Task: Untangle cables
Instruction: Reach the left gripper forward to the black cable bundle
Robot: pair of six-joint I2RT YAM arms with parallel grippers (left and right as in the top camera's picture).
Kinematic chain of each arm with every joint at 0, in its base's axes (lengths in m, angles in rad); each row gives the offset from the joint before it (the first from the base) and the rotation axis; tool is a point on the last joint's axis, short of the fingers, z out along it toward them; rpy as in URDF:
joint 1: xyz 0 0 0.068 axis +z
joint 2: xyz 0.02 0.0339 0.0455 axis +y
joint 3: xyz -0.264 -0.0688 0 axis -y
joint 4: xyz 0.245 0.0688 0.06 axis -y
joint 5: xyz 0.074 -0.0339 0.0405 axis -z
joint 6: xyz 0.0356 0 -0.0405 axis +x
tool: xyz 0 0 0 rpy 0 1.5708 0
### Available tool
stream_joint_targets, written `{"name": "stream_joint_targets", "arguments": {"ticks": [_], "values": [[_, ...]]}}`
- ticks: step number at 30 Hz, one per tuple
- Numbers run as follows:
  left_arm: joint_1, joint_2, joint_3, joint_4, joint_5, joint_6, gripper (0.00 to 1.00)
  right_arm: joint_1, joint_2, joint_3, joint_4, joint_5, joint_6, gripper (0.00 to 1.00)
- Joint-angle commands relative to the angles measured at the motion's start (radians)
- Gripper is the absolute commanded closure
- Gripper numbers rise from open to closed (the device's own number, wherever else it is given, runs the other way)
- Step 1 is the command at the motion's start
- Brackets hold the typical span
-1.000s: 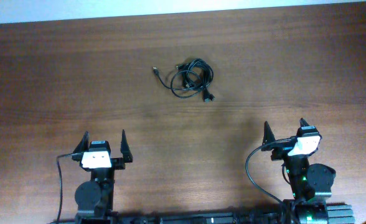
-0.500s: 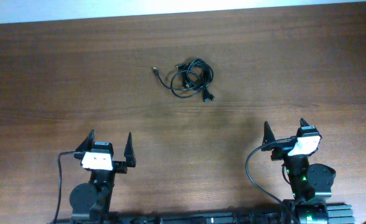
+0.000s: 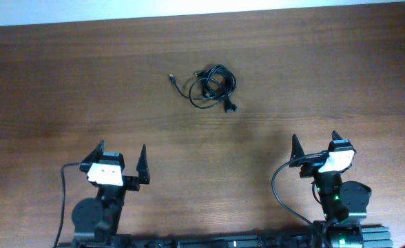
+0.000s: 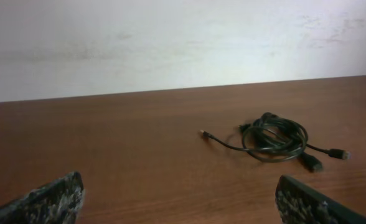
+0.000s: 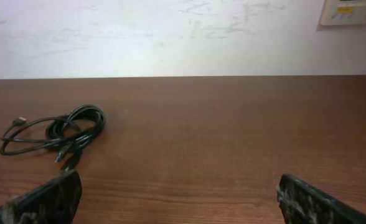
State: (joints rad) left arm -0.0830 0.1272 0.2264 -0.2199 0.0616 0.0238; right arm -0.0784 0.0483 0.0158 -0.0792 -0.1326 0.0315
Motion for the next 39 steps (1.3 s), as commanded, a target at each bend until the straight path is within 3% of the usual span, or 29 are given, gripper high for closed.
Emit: {"name": "stream_joint_targets", "arguments": {"ticks": [1,9,19,28,32,35,37,39], "values": [[-0.003,0.113,0.089,0.009,0.061,-0.035,0.01,0.008,0.001,0.008,-0.024,-0.014,0.010,0.01],[-0.004,0.391,0.271,-0.005,0.388,-0.035,0.01,0.008,0.001,0.008,-0.024,-0.014,0.010,0.01],[-0.004,0.444,0.333,0.002,0.384,-0.087,0.01,0.008,0.001,0.008,-0.024,-0.014,0.010,0.01],[-0.106,0.802,0.597,-0.007,0.395,-0.087,0.01,0.008,0.001,0.008,-0.024,-0.013,0.010,0.01],[-0.154,1.033,0.879,-0.159,0.396,-0.072,0.01,0.008,0.001,0.009,-0.024,-0.014,0.010,0.01],[-0.179,1.159,0.949,-0.165,0.570,-0.073,0.01,0.008,0.001,0.008,-0.024,-0.014,0.010,0.01],[-0.191,1.237,0.949,-0.135,0.577,-0.072,0.01,0.008,0.001,0.008,-0.024,-0.014,0.010,0.01],[-0.211,1.328,0.949,-0.051,0.460,-0.085,0.16,0.008,0.001,0.008,-0.024,-0.014,0.010,0.01]]}}
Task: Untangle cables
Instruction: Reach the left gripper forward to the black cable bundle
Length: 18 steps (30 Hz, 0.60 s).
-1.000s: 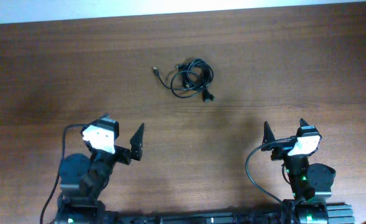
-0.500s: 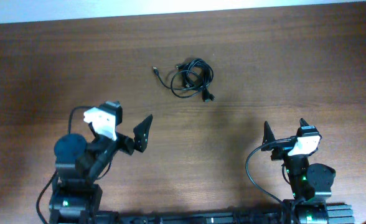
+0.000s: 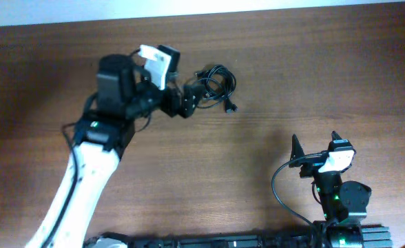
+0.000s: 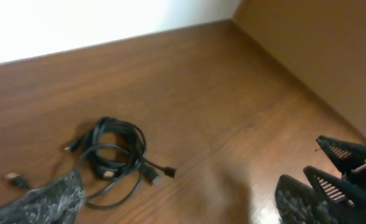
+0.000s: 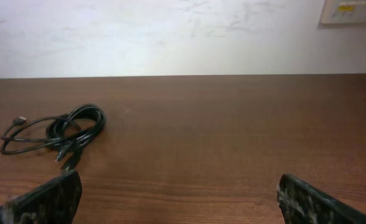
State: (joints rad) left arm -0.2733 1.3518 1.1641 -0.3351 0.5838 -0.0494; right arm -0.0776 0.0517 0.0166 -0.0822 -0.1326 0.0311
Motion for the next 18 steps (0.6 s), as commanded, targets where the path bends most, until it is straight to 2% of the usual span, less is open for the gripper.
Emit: {"name": "stream_joint_targets", "arguments": {"ticks": [1,3,4,6,9,10,11,13,14,15,16,18], "values": [[-0.034,0.146,0.012,0.090,-0.155,-0.044,0.24,0.007,-0.003,0.008,-0.021,-0.014,0.010,0.01],[-0.087,0.282,0.012,0.141,-0.409,-0.150,0.26,0.007,-0.003,0.008,-0.021,-0.014,0.010,0.01],[-0.110,0.338,0.012,0.163,-0.473,-0.180,0.26,0.007,-0.003,0.008,-0.021,-0.014,0.010,0.01],[-0.155,0.470,0.012,0.227,-0.533,-0.227,0.26,0.007,-0.003,0.008,-0.021,-0.014,0.010,0.01],[-0.206,0.627,0.013,0.322,-0.533,-0.231,0.26,0.007,-0.003,0.008,-0.021,-0.014,0.010,0.01],[-0.229,0.701,0.013,0.355,-0.569,-0.267,0.29,0.007,-0.003,0.008,-0.021,-0.014,0.010,0.01],[-0.238,0.738,0.013,0.364,-0.598,-0.289,0.36,0.007,-0.003,0.008,-0.021,-0.014,0.010,0.01],[-0.251,0.789,0.013,0.368,-0.607,-0.302,0.54,0.007,-0.003,0.008,-0.021,-0.013,0.010,0.01],[-0.255,0.803,0.013,0.357,-0.607,-0.302,0.68,0.007,-0.003,0.008,-0.021,-0.014,0.010,0.01],[-0.257,0.805,0.013,0.337,-0.607,-0.302,0.89,0.007,-0.003,0.008,-0.021,-0.014,0.010,0.01],[-0.257,0.801,0.013,0.327,-0.607,-0.302,1.00,0.007,-0.003,0.008,-0.021,-0.014,0.010,0.01],[-0.257,0.769,0.013,0.283,-0.607,-0.302,1.00,0.007,-0.003,0.008,-0.021,-0.014,0.010,0.01]]}}
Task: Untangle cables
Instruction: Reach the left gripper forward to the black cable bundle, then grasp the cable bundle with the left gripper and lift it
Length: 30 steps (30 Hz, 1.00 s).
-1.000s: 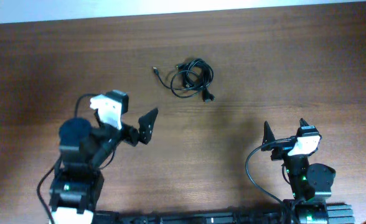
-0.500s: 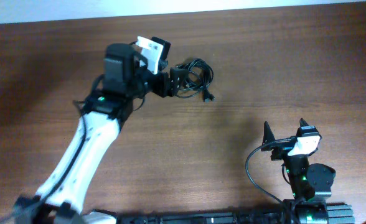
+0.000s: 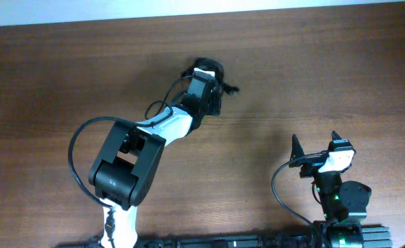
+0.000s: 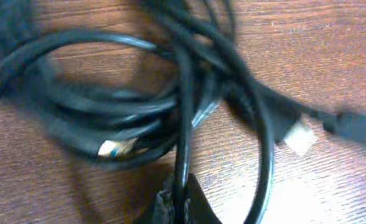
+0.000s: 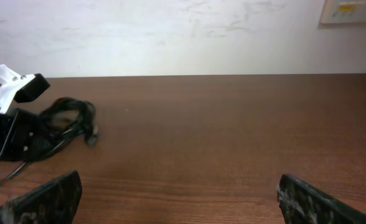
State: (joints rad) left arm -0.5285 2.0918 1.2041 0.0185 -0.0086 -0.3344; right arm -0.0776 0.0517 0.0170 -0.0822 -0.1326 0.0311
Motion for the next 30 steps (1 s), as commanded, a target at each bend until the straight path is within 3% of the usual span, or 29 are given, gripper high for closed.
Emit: {"name": "stream_joint_targets", "arguments": {"ticks": [1,9,10,11,13,15,18,20,22,28,29,30], "values": [[-0.002,0.002,-0.027,-0.109,-0.015,-0.017,1.00,0.007,-0.003,0.007,-0.021,-0.014,0.010,0.01],[-0.079,-0.345,-0.027,-0.536,0.051,-0.018,1.00,0.007,-0.003,0.007,-0.021,-0.014,0.010,0.01],[-0.101,-0.391,-0.027,-0.584,0.046,-0.017,0.67,0.007,-0.003,0.007,-0.021,-0.014,0.010,0.01],[-0.108,-0.408,-0.027,-0.598,0.046,-0.017,0.52,0.007,-0.003,0.007,-0.021,-0.014,0.010,0.01],[-0.113,-0.445,-0.027,-0.621,0.044,-0.016,0.30,0.007,-0.003,0.007,-0.021,-0.014,0.010,0.01],[-0.112,-0.460,-0.027,-0.623,-0.013,-0.016,0.19,0.007,-0.003,0.007,-0.021,-0.014,0.010,0.01],[-0.112,-0.458,-0.027,-0.618,-0.165,0.018,0.18,0.007,-0.003,0.007,-0.021,-0.014,0.010,0.01],[-0.112,-0.438,-0.027,-0.581,-0.274,0.176,0.22,0.007,-0.003,0.007,-0.021,-0.014,0.010,0.01],[-0.107,-0.382,-0.027,-0.529,-0.277,0.294,0.21,0.007,-0.003,0.007,-0.021,-0.014,0.010,0.01],[-0.043,-0.142,-0.027,-0.365,-0.277,0.298,0.33,0.007,-0.003,0.007,-0.021,-0.014,0.010,0.01],[-0.034,-0.106,-0.027,-0.330,-0.277,0.298,0.43,0.007,-0.003,0.007,-0.021,-0.014,0.010,0.01],[-0.031,-0.079,-0.027,-0.309,-0.277,0.298,0.62,0.007,-0.003,0.007,-0.021,-0.014,0.010,0.01]]}}
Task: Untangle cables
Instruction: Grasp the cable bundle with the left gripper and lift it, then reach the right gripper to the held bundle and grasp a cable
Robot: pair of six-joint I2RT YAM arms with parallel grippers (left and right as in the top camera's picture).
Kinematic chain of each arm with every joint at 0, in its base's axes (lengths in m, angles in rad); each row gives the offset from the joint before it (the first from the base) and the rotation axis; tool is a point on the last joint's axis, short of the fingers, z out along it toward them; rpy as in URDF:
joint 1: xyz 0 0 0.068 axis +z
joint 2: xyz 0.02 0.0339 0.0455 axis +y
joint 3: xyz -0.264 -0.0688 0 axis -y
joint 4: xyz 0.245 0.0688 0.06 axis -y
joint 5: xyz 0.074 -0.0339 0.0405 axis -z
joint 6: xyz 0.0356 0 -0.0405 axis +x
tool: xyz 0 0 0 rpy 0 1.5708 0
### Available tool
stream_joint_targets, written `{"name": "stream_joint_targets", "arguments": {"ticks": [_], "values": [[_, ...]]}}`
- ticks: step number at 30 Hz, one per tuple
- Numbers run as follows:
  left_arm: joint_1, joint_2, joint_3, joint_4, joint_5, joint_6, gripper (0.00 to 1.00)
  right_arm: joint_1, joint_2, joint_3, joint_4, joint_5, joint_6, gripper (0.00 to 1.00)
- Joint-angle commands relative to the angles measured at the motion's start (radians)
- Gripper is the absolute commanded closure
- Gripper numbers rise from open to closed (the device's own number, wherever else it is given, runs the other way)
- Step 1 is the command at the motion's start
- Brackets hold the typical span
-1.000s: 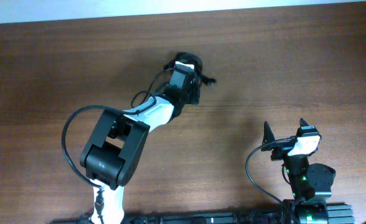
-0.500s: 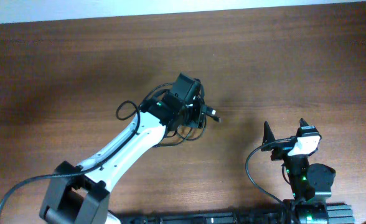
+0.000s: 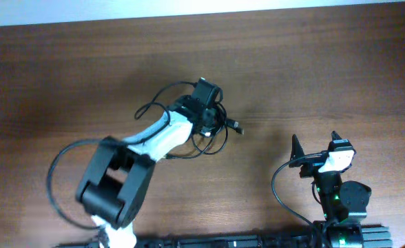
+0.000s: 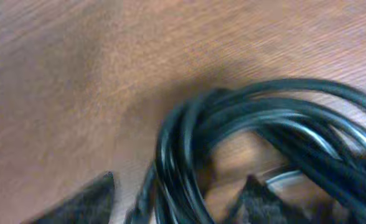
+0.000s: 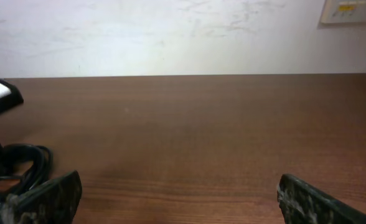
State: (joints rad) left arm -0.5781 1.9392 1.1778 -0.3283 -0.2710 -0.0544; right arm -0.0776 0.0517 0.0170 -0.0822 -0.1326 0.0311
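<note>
A tangled bundle of black cables (image 3: pixel 215 141) lies mid-table, one plug (image 3: pixel 237 128) sticking out to the right. My left gripper (image 3: pixel 209 118) is on top of the bundle. Up close, thick black strands (image 4: pixel 189 143) run between its two fingers, which stand apart on either side; the left gripper (image 4: pixel 173 202) is open around them, and the picture is blurred. At the near right edge, well away from the cables, my right gripper (image 3: pixel 315 148) rests open. From there the bundle (image 5: pixel 22 163) shows only at the far left, with the gripper (image 5: pixel 180 199) empty.
The brown wooden table (image 3: pixel 340 76) runs back to a white wall (image 5: pixel 170 31). The left arm's own thin wire (image 3: pixel 154 105) loops beside its white link. The right arm's base (image 3: pixel 340 200) sits at the near edge.
The cable bundle has moved toward the near edge and lies more spread out. My left gripper, then shut on a strand, now has its fingers apart around the bundle. The right arm has not moved.
Both grippers rested open at the near edge, with the bundle far back on the table. The left arm was then reaching out, open, beside the bundle. It was then shut on a strand. Now the bundle lies nearer and the fingers are open.
</note>
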Motion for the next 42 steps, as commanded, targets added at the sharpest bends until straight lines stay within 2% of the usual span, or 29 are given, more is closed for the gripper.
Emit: {"name": "stream_joint_targets", "arguments": {"ticks": [1,2,3,4,9,11,13,18,22,31,32,33,35,38,40,42], "values": [[0.018,0.082,-0.001,0.044,-0.012,0.018,0.70,0.007,-0.003,0.007,-0.021,-0.014,0.010,0.01],[0.018,0.084,-0.001,0.044,-0.005,0.018,0.72,0.007,-0.003,0.007,-0.021,-0.014,0.010,0.01],[0.017,0.084,-0.001,0.039,-0.006,0.018,0.91,0.007,-0.003,0.007,-0.021,-0.014,0.010,0.01],[0.017,0.084,0.000,0.024,-0.006,0.018,1.00,0.007,-0.003,0.007,-0.021,-0.014,0.010,0.01],[0.016,-0.073,0.027,-0.279,-0.005,-0.044,1.00,0.007,-0.003,0.007,-0.021,-0.014,0.010,0.01],[0.016,-0.224,0.027,-0.399,0.016,-0.065,1.00,0.007,-0.003,0.008,-0.021,-0.014,0.010,0.01],[0.016,-0.432,0.027,-0.507,0.108,-0.065,1.00,0.007,-0.003,0.007,-0.021,-0.014,0.010,0.01],[0.016,-0.664,0.027,-0.591,0.189,-0.064,1.00,0.007,-0.003,0.007,-0.021,-0.014,0.010,0.01],[0.016,-0.695,0.023,-0.690,0.190,-0.065,1.00,0.007,-0.003,0.007,-0.021,-0.014,0.010,0.01],[0.016,-0.694,-0.032,-0.621,0.188,-0.065,1.00,0.007,-0.003,0.007,-0.017,-0.027,0.024,0.01],[0.016,-0.694,-0.032,-0.602,0.188,-0.065,1.00,0.007,0.000,0.007,-0.024,-0.058,0.092,0.01],[0.016,-0.694,-0.032,-0.579,0.189,-0.065,1.00,0.007,0.015,0.008,-0.017,-0.150,0.299,0.01],[0.016,-0.694,-0.032,-0.555,0.189,-0.065,1.00,0.007,0.035,0.008,-0.008,-0.350,0.560,0.01],[0.016,-0.694,-0.032,-0.539,0.189,-0.112,1.00,0.007,0.047,0.007,-0.012,-0.588,0.636,0.01],[0.016,-0.694,-0.032,-0.539,0.188,-0.163,1.00,0.005,0.047,0.011,0.011,-0.582,0.567,0.02],[0.016,-0.694,-0.032,-0.536,0.188,-0.203,1.00,0.005,0.048,0.031,0.009,-0.582,0.561,0.02]]}}
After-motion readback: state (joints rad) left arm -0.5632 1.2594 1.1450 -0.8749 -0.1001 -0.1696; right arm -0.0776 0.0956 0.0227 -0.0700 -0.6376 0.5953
